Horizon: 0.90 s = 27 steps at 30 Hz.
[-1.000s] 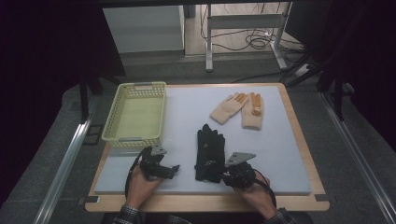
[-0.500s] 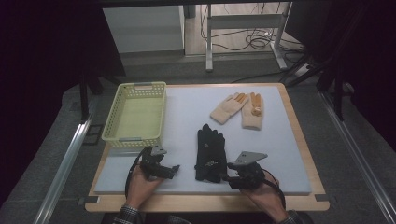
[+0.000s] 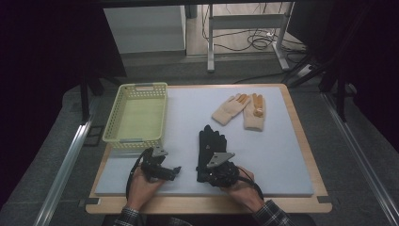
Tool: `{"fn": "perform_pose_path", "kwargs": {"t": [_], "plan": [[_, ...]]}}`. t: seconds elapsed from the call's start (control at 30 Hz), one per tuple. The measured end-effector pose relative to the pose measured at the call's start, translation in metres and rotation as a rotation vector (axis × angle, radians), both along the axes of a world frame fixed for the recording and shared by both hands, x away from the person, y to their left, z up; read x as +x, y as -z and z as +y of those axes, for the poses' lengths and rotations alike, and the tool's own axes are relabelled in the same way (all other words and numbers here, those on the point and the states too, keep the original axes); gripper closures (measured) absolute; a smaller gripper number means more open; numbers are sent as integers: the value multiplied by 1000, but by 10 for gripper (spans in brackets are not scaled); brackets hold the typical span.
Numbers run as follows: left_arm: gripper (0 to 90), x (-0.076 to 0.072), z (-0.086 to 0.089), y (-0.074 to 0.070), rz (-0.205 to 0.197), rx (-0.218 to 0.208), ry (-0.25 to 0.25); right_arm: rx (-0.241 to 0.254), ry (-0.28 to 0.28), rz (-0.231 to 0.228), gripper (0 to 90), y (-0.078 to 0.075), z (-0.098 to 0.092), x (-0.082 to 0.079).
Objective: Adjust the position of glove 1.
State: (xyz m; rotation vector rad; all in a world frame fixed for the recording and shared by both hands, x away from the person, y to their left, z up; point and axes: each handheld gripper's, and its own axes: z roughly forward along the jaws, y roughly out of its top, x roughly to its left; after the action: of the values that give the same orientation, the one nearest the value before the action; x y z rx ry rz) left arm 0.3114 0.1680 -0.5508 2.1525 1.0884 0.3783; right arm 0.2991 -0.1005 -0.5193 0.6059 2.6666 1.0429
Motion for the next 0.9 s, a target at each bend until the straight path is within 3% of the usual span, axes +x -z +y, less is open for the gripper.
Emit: {"fn": "perform_pose_path", "kwargs": {"t": [0.07,0.13,0.27,0.5,0.67,0.77,0.8,0.83,0.9], "plan": [[28,0,0,0,0,0,0,-12,3,-13,832,-1,-1,0],[28,0,0,0,0,0,0,-15,7,-1,850,-2,-2,0],[28,0,0,0,0,0,0,-25,0,-23,863,-5,-1,-2],[28,0,0,0,1,0,0,53,-2,0,864,-25,1,-2],[28,0,0,0,0,-1,-1,55,-9,9,860,-23,12,-1],[28,0,0,0,0,0,0,60,-1,32,818,-13,16,2],[28,0,0,0,0,0,0,68,2,42,765,-11,16,3],[28,0,0,0,0,0,0,81,16,46,692,-12,14,4],[28,0,0,0,-1,-6,-5,101,29,36,643,-18,8,6]]}}
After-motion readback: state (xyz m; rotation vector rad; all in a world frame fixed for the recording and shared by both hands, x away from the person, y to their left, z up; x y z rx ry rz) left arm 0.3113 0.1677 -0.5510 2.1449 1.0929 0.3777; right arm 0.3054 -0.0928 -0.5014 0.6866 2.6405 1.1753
